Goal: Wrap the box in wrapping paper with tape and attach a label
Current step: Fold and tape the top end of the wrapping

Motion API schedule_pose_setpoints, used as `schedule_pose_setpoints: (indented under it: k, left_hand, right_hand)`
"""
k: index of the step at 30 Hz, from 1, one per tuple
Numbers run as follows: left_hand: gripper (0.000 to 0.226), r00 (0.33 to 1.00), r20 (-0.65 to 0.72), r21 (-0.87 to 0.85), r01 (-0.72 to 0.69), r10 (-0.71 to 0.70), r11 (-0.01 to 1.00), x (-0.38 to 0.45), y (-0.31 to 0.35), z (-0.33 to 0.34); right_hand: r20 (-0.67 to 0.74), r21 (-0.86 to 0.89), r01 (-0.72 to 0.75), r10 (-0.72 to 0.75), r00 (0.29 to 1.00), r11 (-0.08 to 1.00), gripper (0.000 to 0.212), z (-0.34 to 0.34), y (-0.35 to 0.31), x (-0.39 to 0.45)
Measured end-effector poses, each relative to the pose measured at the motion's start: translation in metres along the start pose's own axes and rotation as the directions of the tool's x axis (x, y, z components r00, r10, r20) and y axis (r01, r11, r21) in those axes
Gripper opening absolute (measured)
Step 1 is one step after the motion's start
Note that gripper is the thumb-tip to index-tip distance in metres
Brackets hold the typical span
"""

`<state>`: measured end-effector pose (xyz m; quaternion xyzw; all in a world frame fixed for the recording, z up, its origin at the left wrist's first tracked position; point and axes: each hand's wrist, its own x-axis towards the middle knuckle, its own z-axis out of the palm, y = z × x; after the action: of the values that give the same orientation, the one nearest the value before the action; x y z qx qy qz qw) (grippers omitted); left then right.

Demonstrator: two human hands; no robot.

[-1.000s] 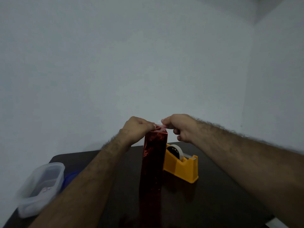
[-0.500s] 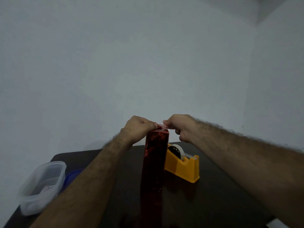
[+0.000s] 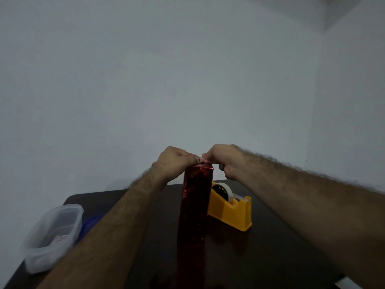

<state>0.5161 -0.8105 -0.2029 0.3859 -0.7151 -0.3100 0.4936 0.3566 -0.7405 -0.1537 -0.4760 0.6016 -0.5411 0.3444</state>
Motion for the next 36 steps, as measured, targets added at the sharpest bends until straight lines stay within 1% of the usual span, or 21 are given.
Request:
schedule_pose_setpoints:
  k: [4,6,8,12,16,19,21,23,24,26,27,29,30,31,33,35,36]
  left_hand:
    - [0.014,1.000,0.001,-0.005,-0.008,0.008,1.000,0.001,0.000,0.002]
    - [0.014,1.000,0.011,-0.010,-0.009,0.009,1.000,0.001,0.000,0.003]
    - [0.013,1.000,0.012,-0.016,-0.014,0.014,1.000,0.001,0.000,0.003]
    - [0.012,1.000,0.020,-0.030,-0.019,0.020,0.999,0.001,0.000,0.004]
    - [0.015,1.000,0.005,-0.024,-0.003,0.003,1.000,0.001,0.001,0.002]
    - [0.015,1.000,0.003,-0.019,-0.012,0.012,1.000,0.000,0.003,0.003]
    - [0.014,1.000,0.010,-0.017,-0.016,0.016,1.000,-0.001,0.003,0.004]
    - [0.013,1.000,0.011,-0.010,-0.013,0.013,1.000,0.000,0.002,0.003]
    - [0.014,1.000,0.005,-0.010,-0.007,0.007,1.000,0.000,0.001,0.001]
    - [0.014,1.000,0.001,-0.024,0.001,-0.001,1.000,0.002,-0.001,-0.001]
    - [0.013,1.000,0.003,-0.031,-0.001,0.001,1.000,0.002,-0.001,-0.001]
    - [0.013,1.000,-0.006,-0.029,-0.010,0.010,1.000,0.003,-0.002,0.001]
    - [0.013,1.000,-0.012,-0.027,-0.011,0.011,1.000,0.003,-0.002,0.002]
    - [0.013,1.000,-0.014,-0.030,-0.010,0.010,0.999,0.003,-0.002,0.001]
    - [0.012,1.000,-0.014,-0.034,0.000,-0.001,0.999,0.003,-0.002,-0.002]
    - [0.013,1.000,-0.007,-0.043,0.003,-0.003,0.999,0.003,-0.003,-0.003]
    - [0.014,1.000,-0.005,-0.044,0.001,-0.001,0.999,0.002,-0.002,-0.003]
  right_hand:
    - [-0.079,-0.140,0.038,-0.050,0.996,0.989,0.015,0.004,0.001,0.007]
    - [-0.093,-0.182,0.044,-0.061,0.994,0.982,0.018,0.006,-0.001,0.008]
    - [-0.097,-0.230,0.056,-0.080,0.992,0.972,0.011,0.005,-0.003,0.006]
    - [-0.136,-0.339,0.070,-0.123,0.983,0.938,0.019,0.003,-0.004,0.005]
    - [-0.139,-0.396,0.065,-0.129,0.982,0.916,0.017,0.005,-0.008,0.006]
    - [-0.059,-0.448,0.036,-0.070,0.996,0.893,0.015,0.005,-0.014,0.010]
    - [0.012,-0.474,0.017,-0.013,1.000,0.880,0.018,0.003,-0.018,0.012]
    - [0.001,-0.512,0.007,-0.008,1.000,0.859,0.019,-0.005,-0.018,0.013]
    - [-0.006,-0.535,0.012,-0.018,1.000,0.845,0.025,-0.009,-0.018,0.012]
    - [0.022,-0.547,0.000,0.014,1.000,0.837,0.042,-0.017,-0.014,0.011]
    - [0.025,-0.553,-0.018,0.039,0.999,0.833,0.044,-0.021,-0.012,0.012]
    - [0.003,-0.576,-0.030,0.039,0.999,0.817,0.033,-0.024,-0.009,0.014]
    - [-0.014,-0.573,0.008,-0.020,1.000,0.820,0.030,-0.023,-0.007,0.017]
    - [-0.026,-0.547,0.101,-0.138,0.990,0.831,0.028,-0.022,-0.003,0.021]
    - [-0.047,-0.427,0.303,-0.356,0.934,0.852,0.019,-0.020,0.006,0.030]
    - [0.014,-0.289,0.444,-0.460,0.888,0.848,0.007,-0.014,0.010,0.028]
    - [0.061,-0.245,0.469,-0.469,0.881,0.849,0.005,-0.011,0.012,0.028]
